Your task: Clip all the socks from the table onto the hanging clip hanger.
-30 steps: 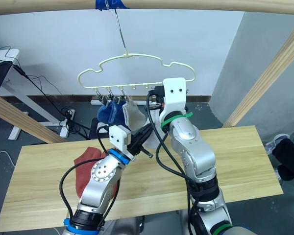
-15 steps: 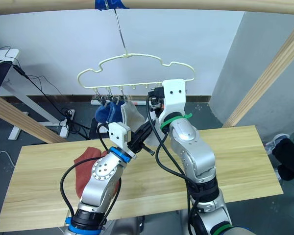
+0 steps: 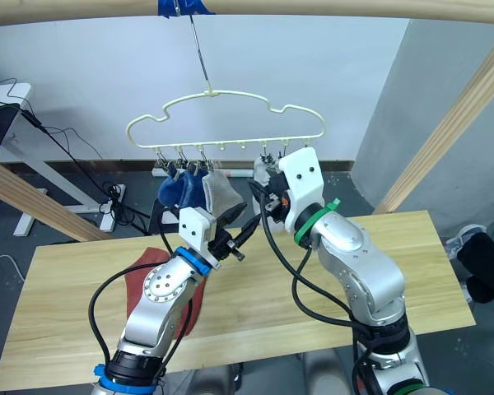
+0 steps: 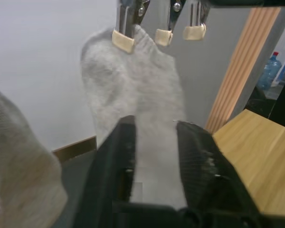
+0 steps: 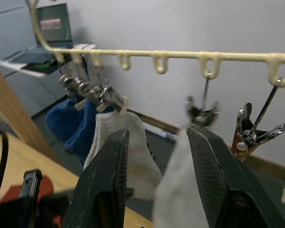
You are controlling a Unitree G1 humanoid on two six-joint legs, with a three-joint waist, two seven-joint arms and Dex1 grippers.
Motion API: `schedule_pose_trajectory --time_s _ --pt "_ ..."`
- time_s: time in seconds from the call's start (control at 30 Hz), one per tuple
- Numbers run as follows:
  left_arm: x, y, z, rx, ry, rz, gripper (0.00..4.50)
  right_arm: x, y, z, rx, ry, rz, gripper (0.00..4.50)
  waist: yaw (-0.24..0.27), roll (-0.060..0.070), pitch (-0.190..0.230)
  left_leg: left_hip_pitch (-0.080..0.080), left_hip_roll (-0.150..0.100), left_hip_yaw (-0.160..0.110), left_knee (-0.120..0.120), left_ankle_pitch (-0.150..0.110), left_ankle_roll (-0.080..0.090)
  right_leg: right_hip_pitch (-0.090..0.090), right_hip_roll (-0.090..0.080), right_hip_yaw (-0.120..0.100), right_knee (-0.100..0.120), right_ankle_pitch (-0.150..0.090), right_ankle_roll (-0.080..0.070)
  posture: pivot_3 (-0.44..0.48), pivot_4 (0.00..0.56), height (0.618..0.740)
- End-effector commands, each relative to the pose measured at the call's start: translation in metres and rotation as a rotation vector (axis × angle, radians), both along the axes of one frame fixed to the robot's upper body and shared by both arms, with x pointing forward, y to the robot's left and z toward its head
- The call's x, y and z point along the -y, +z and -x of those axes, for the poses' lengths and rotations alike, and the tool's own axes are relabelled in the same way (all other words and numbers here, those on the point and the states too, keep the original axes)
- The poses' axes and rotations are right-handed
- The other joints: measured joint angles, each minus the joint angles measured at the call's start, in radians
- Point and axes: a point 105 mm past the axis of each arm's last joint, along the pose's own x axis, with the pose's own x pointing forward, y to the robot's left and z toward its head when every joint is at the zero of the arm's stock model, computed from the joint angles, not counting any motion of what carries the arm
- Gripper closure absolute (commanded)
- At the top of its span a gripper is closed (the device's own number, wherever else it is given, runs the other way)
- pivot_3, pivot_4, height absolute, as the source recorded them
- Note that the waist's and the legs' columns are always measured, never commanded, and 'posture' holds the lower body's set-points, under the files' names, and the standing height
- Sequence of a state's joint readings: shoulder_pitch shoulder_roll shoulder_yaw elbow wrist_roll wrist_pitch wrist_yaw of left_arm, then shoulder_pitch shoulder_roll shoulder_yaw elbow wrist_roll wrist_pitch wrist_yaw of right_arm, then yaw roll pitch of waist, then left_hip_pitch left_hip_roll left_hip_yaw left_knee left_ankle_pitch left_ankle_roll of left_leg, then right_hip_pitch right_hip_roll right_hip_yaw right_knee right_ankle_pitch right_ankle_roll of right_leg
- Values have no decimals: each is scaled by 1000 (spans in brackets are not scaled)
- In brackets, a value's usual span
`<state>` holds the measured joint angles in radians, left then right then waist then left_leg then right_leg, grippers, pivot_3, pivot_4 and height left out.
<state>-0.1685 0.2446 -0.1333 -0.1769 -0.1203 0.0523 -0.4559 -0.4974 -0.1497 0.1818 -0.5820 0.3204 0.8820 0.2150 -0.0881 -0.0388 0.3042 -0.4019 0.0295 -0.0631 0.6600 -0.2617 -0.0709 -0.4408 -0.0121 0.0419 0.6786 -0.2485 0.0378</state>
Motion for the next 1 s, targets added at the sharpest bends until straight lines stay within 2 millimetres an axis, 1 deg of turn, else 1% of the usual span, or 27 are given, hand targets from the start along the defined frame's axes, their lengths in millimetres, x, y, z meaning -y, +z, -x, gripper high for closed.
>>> schedule_pose_trajectory --time_s 0.03,0.1,0.17,0.27,0.33,0.43,0.5,0.6,0.7,0.77,0.83,1.0 --pt "-6 8 10 0 -60 -2 1584 3 9 18 75 66 1 2505 0 0 0 0 0 0 0 0 0 0 0 0 0 0 0 -119 278 740" --pt "-10 11 13 -16 -92 -2 1584 9 8 19 97 53 29 2505 0 0 0 0 0 0 0 0 0 0 1 0 0 0 0 -121 279 740" --pt "-13 15 16 7 -114 -32 1584 13 6 19 102 38 37 2505 0 0 0 0 0 1 0 0 0 0 0 1 0 0 1 -122 281 740" --pt "-21 33 20 28 -188 -61 1584 25 3 12 101 -51 39 2505 0 0 0 0 0 0 0 0 0 0 1 1 0 -1 1 -119 281 740" --pt "-25 43 24 18 -234 -78 1584 29 5 9 112 -95 22 2505 0 0 0 0 1 0 0 0 0 0 2 1 0 -1 1 -117 281 740" --pt "-26 54 35 16 -334 -136 1584 30 6 4 114 -155 -2 2505 -1 1 1 0 2 1 0 0 0 0 2 1 0 -1 1 -114 281 740" --pt "-29 60 38 -4 -357 -139 1584 30 6 1 109 -180 -20 2505 -1 1 1 0 2 1 0 0 0 0 2 2 -1 -1 1 -103 282 740" --pt "-30 69 43 -2 -406 -192 1584 31 5 -6 103 -236 -45 2505 0 1 1 0 2 1 0 0 0 0 2 2 -1 -1 1 -103 282 740" --pt "-29 74 44 -2 -423 -213 1584 31 5 -10 102 -263 -58 2505 1 2 1 0 2 1 0 0 0 -1 2 2 -1 -1 1 -84 281 740" --pt "-27 83 40 26 -405 -199 1584 32 5 -14 100 -297 -60 2505 2 2 1 0 2 1 0 0 0 -1 2 2 -2 -1 1 -83 280 740" --pt "-24 85 40 29 -410 -197 1584 33 4 -18 93 -313 -67 2505 2 2 1 0 2 1 0 0 0 -1 2 2 -2 -1 1 -83 280 740" --pt "-21 84 40 27 -417 -203 1584 28 5 -23 94 -314 -77 2505 1 2 1 0 2 1 0 0 0 -1 2 2 -2 -1 1 -85 278 740"
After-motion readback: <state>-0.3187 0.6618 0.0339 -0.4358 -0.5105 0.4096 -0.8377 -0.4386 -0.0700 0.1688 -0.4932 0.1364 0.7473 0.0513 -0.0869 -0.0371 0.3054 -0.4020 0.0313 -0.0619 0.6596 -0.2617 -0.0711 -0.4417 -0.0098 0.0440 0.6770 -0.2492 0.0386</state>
